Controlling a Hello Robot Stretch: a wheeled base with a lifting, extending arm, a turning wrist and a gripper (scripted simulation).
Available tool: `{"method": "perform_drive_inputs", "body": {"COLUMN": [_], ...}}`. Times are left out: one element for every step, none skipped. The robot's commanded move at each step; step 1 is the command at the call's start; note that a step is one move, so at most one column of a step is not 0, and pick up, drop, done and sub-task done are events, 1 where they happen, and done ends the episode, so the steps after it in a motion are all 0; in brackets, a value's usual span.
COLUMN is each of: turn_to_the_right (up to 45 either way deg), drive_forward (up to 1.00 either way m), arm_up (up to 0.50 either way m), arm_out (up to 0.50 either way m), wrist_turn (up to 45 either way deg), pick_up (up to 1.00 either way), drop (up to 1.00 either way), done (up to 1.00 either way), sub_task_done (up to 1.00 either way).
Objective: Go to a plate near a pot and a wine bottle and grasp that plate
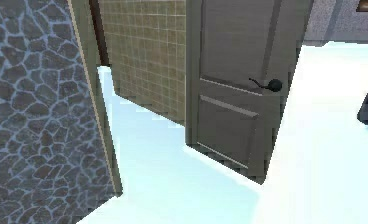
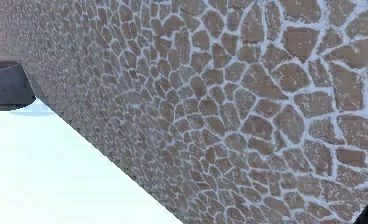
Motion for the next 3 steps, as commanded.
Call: {"method": "perform_drive_inputs", "body": {"turn_to_the_right": [0.0,-6.0,0.0], "drive_forward": [0.25,0.0,1.0], "arm_up": [0.0,0.0,0.0], "arm_out": [0.0,0.0,0.0], "wrist_turn": [0.0,0.0,0.0], "pick_up": [0.0,0.0,0.0], "drop": [0.0,0.0,0.0], "done": [0.0,0.0,0.0], "sub_task_done": [0.0,0.0,0.0]}}
